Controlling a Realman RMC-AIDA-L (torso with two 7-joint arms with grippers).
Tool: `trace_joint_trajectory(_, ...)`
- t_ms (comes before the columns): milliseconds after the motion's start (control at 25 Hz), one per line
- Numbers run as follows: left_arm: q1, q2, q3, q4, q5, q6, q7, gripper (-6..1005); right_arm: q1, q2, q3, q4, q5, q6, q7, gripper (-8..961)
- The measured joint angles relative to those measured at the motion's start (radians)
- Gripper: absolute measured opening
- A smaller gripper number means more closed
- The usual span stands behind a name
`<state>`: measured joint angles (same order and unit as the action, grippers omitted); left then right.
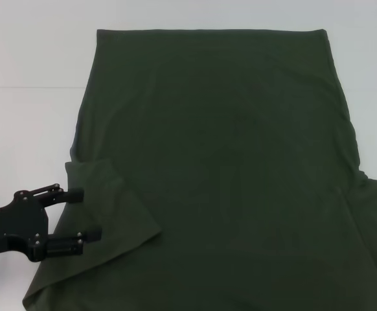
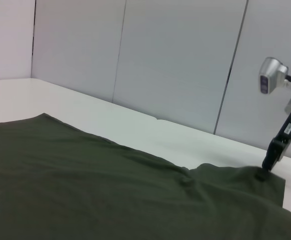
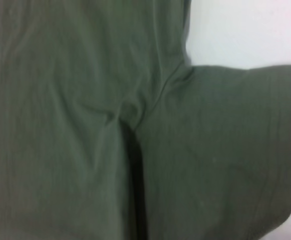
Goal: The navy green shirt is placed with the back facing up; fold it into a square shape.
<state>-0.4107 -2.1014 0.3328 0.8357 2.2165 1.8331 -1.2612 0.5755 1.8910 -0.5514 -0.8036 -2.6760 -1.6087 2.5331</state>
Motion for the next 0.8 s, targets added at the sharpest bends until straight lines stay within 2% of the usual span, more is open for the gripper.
trace_joint_trajectory(400,0.006,0.000,0.000,0.000,0.000,-0.008,-0.001,866,0.007,-0.017,0.045,-0.170,0.007,-0.094,-0.001,20)
trace_joint_trajectory(800,0.007,0.000,0.000,0.002,0.001,-0.008,-0.001,866,0.069,-0.022,0.024,-0.184,0.009,-0.124,-0.001,19)
